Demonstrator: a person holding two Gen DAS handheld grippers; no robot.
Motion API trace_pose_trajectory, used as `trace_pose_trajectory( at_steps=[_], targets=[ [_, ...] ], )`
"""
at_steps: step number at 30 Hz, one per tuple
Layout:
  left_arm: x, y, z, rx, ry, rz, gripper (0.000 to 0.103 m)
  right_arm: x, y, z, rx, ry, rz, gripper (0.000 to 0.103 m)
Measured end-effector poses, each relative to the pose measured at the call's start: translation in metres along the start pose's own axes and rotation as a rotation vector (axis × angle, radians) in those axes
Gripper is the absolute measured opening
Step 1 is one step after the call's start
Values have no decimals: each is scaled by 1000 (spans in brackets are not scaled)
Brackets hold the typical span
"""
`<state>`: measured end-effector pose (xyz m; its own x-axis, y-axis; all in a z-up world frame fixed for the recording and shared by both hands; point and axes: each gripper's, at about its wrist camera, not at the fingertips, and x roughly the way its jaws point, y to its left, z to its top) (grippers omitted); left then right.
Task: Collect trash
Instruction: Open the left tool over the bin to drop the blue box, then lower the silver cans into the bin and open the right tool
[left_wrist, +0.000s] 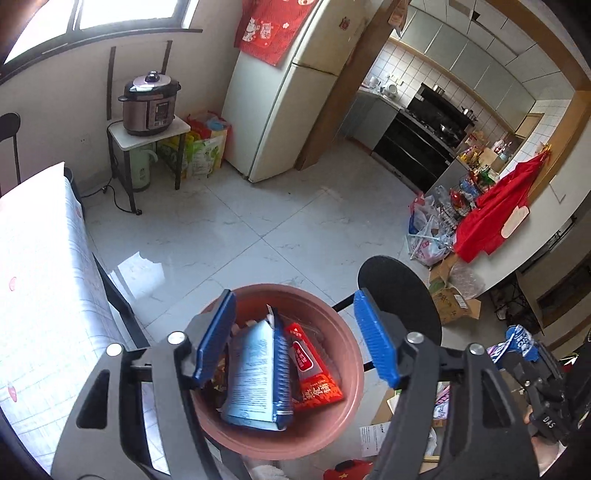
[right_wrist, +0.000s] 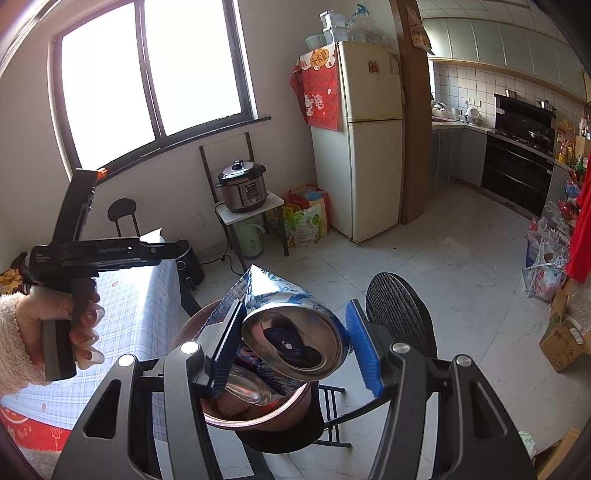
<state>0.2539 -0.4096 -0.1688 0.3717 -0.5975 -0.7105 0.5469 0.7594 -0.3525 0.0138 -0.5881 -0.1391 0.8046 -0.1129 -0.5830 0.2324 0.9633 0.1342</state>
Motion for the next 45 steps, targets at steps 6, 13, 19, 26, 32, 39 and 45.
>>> trace_pose_trajectory(
  at_steps=[6, 13, 19, 26, 32, 39, 45],
  targets=[
    [-74, 30, -7, -18, -123, 90, 95, 10, 17, 7, -23, 2, 26, 55],
    [-152, 74, -37, -6, -207, 266, 97, 31, 44, 20, -59, 36, 49, 55],
    [-204, 111, -61, -15, -242, 373, 97, 48, 71, 31, -89, 69, 62, 55],
    [-252, 150, -89, -154, -275, 416, 97, 69, 101, 36, -121, 128, 48, 55],
    [-279, 166, -114, -209, -300, 468, 97, 80, 116, 35, -128, 156, 33, 55],
    [-286, 176, -129, -247, -282, 507, 97, 95, 122, 32, -145, 207, -5, 55],
    [-286, 176, -134, -249, -274, 518, 97, 107, 117, 28, -167, 242, -68, 55]
  ],
)
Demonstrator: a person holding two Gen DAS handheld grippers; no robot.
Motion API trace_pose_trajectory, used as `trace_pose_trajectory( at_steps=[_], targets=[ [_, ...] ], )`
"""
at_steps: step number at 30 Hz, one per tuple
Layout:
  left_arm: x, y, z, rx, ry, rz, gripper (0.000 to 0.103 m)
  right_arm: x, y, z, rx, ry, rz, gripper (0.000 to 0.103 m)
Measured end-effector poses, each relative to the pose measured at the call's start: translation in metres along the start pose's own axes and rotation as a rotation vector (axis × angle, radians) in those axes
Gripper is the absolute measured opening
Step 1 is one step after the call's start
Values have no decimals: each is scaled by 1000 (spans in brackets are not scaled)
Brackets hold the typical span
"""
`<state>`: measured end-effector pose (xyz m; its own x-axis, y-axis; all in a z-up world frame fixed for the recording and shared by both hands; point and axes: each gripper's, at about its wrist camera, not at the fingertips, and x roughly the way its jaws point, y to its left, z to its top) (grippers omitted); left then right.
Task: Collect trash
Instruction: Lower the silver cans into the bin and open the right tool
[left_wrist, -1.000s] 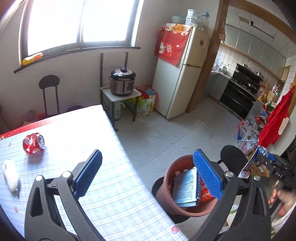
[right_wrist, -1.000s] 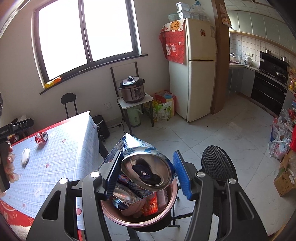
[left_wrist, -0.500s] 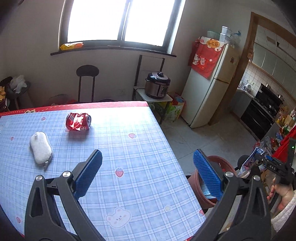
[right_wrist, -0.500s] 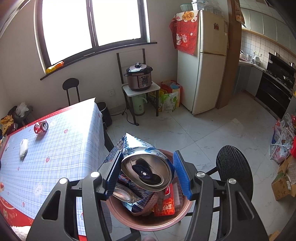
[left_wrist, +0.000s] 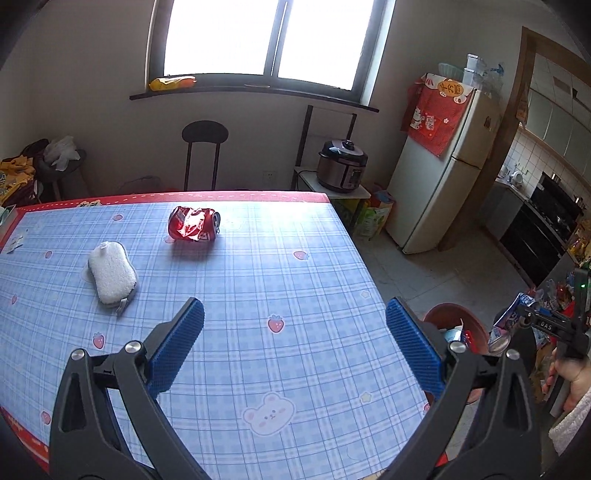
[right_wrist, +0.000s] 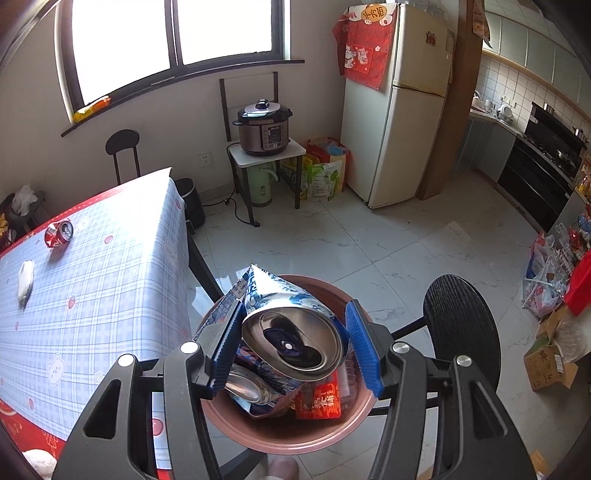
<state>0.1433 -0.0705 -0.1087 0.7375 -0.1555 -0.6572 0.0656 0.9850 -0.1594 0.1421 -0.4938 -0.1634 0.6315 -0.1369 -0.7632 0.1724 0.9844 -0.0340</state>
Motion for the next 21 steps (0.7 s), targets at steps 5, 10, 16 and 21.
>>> trace_pose_trajectory(
  at_steps=[5, 10, 16, 21],
  targets=[
    [0, -4, 1, 13, 7, 1, 97, 13, 4, -11, -81, 39, -103, 55],
    [0, -6, 6, 22, -2, -3, 97, 26, 0, -23, -88, 82, -118, 55],
    [3, -6, 7, 18, 1, -2, 97, 38, -5, -27, -67, 123, -121, 55],
    [6, -4, 6, 8, 12, -2, 97, 43, -8, -29, -39, 145, -106, 55]
  ],
)
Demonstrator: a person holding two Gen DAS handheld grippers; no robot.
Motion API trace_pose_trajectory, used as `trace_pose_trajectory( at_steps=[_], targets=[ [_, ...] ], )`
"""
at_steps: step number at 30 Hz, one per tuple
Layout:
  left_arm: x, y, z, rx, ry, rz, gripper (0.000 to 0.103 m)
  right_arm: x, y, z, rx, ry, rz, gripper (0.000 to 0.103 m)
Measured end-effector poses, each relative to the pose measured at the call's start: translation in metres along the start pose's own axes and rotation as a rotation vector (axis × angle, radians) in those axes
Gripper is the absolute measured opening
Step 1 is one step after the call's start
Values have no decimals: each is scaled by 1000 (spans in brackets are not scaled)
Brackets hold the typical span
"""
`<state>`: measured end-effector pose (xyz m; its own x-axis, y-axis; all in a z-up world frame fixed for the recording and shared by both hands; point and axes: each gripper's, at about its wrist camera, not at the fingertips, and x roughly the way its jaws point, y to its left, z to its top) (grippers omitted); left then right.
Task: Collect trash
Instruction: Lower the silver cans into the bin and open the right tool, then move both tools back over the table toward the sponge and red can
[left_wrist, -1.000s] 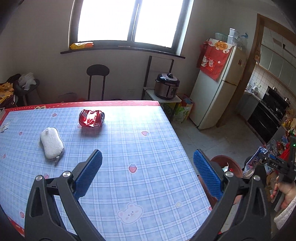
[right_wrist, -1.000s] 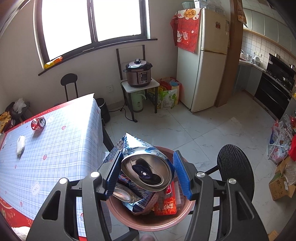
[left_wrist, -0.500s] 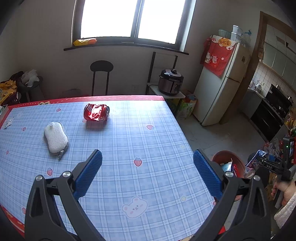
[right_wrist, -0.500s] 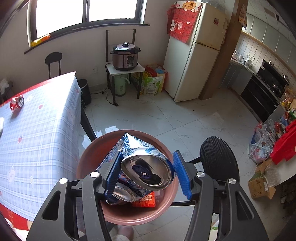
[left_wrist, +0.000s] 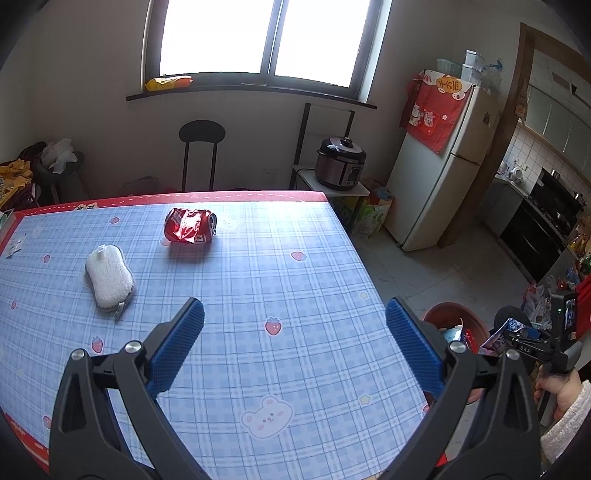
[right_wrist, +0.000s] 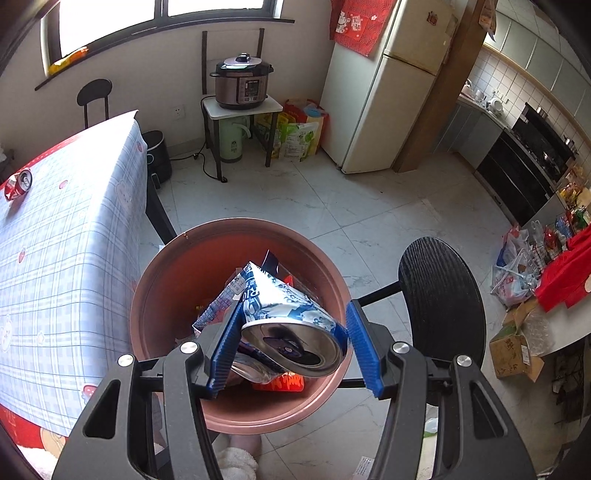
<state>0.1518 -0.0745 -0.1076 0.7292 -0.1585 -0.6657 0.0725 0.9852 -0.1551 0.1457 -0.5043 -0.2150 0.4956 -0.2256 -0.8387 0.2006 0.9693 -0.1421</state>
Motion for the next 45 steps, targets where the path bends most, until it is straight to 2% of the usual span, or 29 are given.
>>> trace_pose_trajectory(
  at_steps=[12, 15, 19, 23, 34, 40, 45],
  targets=[
    [-1, 3, 2, -21, 2, 2, 97, 3, -7, 3, 16, 4, 8, 59],
    [-2, 5, 3, -22, -3, 4, 97, -3, -8, 6, 26, -21, 16, 67],
    [-3, 9, 4, -33, -5, 10, 97, -13, -9, 13, 41, -51, 13, 86],
    [-2, 15, 5, -49, -9, 15, 97, -23, -9, 20, 64, -85, 40, 97],
    [-15, 46, 6, -83, -36, 73, 97, -42, 17, 32, 20, -97, 37, 97],
    [-27, 89, 1, -158, -49, 132, 97, -47, 32, 38, 50, -90, 82, 97],
    [-33, 138, -8, -237, -38, 190, 97, -43, 63, 45, 54, -74, 143, 97]
  ],
)
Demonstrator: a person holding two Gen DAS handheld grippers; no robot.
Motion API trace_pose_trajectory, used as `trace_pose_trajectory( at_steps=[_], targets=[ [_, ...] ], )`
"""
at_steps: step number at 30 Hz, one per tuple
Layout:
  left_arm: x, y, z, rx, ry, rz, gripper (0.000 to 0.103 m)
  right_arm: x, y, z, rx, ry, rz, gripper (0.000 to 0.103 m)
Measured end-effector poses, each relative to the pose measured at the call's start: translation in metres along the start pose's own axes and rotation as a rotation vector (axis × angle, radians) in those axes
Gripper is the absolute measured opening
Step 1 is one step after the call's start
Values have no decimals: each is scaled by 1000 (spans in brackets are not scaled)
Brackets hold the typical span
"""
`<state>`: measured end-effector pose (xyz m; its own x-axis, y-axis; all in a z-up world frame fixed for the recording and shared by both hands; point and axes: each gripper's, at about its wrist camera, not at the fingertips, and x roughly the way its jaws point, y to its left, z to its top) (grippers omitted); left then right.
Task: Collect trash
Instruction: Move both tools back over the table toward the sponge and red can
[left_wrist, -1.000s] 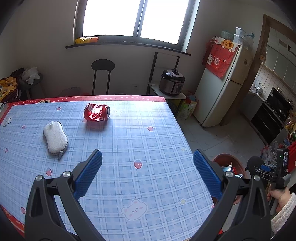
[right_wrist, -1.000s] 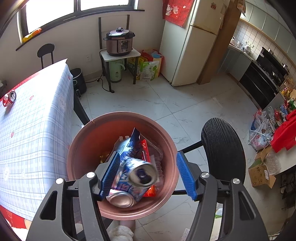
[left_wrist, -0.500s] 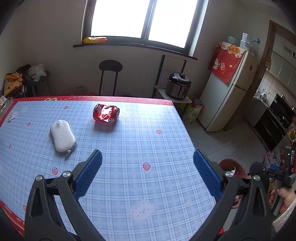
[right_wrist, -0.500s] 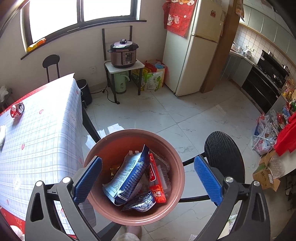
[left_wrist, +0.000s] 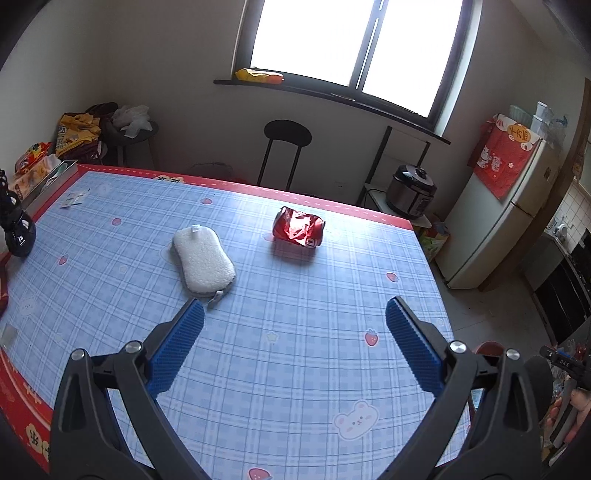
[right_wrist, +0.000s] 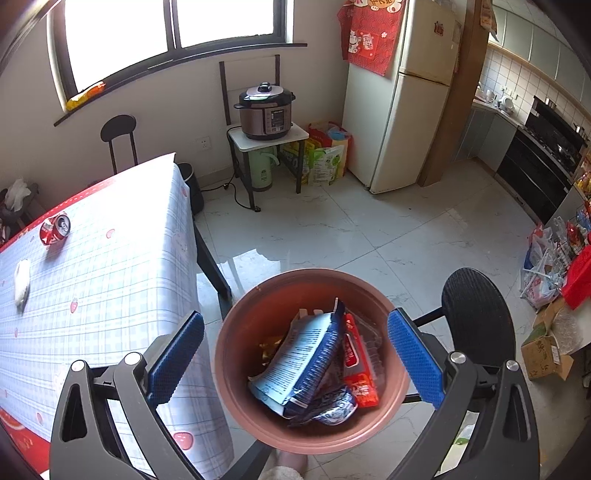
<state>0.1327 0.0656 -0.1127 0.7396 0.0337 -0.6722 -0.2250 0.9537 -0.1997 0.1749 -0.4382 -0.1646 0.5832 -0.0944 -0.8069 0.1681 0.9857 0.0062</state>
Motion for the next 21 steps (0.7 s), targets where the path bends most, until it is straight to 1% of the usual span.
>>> trace_pose_trajectory(
  at_steps=[3, 6, 9, 12, 16, 21],
  targets=[
    [7, 37, 0, -63, 16, 27, 97, 9, 27, 3, 4, 18, 53, 97],
    [20, 72, 0, -121, 44, 37, 97, 18, 64, 10, -35, 32, 95, 97],
    [43, 103, 4, -171, 78, 34, 97, 28, 108, 18, -87, 33, 122, 97],
    [76, 126, 9, -224, 120, 17, 97, 39, 152, 26, -118, 56, 168, 97],
    [121, 138, 16, -265, 153, -11, 97, 50, 214, 43, -175, 71, 228, 97],
    [174, 146, 24, -295, 195, -39, 97, 52, 282, 60, -271, 58, 288, 97]
  ],
)
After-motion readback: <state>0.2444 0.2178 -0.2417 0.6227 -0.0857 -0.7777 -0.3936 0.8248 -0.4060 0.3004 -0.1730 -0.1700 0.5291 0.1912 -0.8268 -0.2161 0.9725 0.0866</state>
